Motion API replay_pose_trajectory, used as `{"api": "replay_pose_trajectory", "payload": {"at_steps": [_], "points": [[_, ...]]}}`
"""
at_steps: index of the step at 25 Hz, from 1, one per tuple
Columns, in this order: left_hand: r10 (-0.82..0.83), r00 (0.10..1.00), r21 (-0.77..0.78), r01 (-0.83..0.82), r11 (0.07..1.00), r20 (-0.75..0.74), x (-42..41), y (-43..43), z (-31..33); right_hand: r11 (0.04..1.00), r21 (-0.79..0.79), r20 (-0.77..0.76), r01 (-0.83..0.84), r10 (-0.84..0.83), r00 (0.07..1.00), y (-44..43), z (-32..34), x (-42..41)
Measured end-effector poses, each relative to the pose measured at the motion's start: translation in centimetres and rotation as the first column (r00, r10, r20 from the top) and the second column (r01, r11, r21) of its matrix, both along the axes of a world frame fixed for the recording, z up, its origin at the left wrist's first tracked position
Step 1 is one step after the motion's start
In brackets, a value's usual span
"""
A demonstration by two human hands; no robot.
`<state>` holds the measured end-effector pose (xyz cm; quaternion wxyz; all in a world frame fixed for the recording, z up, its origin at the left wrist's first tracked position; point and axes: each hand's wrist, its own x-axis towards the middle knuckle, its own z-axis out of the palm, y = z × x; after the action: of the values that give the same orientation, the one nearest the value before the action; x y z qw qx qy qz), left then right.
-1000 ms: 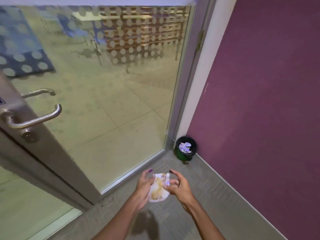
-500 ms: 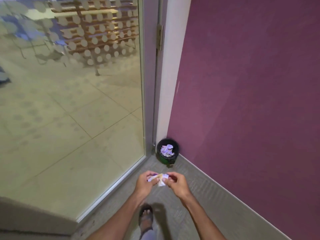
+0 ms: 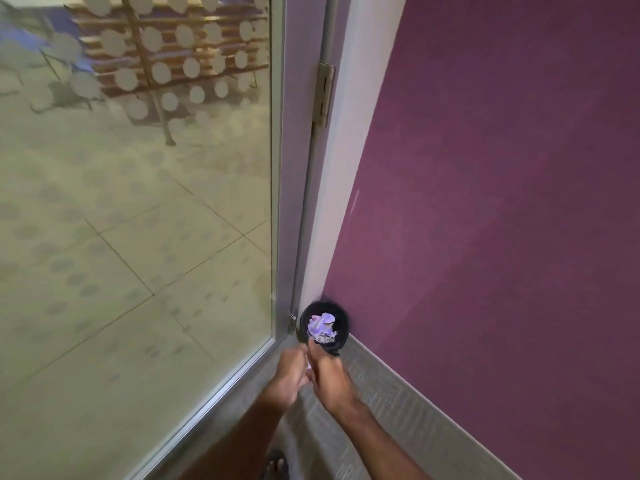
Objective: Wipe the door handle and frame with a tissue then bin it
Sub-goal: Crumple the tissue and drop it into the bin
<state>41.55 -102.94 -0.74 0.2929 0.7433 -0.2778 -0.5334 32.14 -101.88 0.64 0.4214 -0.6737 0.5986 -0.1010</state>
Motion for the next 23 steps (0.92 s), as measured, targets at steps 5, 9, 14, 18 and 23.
{"api": "replay_pose_trajectory", "payload": {"at_steps": [5,9,14,18,23], "points": [[-0.238,0.965,-0.059,0.245,0.968,0.109,0.2,-5.8,0.9,0.998,-0.055,-0.081,-0.02,0.016,0.997,-6.2,-0.1,-0.6],[-0.306,0.949,0.029,0.305,0.952,0.076,1.0,-9.5,-0.4,1.0,0.011,-0.046,0.024,-0.024,0.999,-12.8,0.2,-2.4],[-0.37,0.837,0.059,0.38,0.923,0.404,-0.9,-14.5,-0.8,0.998,-0.034,-0.129,-0.044,0.039,0.991,-21.2,-0.5,-5.8],[-0.379,0.766,0.136,0.364,0.921,0.519,-2.4,-18.1,-1.7,0.975,-0.085,-0.194,-0.206,0.187,0.963,-26.8,-2.6,-7.2],[-0.378,0.748,0.221,0.307,0.926,0.546,-2.5,-19.9,-3.4,0.953,-0.105,-0.237,-0.286,0.255,0.937,-30.2,-5.5,-8.5]]}}
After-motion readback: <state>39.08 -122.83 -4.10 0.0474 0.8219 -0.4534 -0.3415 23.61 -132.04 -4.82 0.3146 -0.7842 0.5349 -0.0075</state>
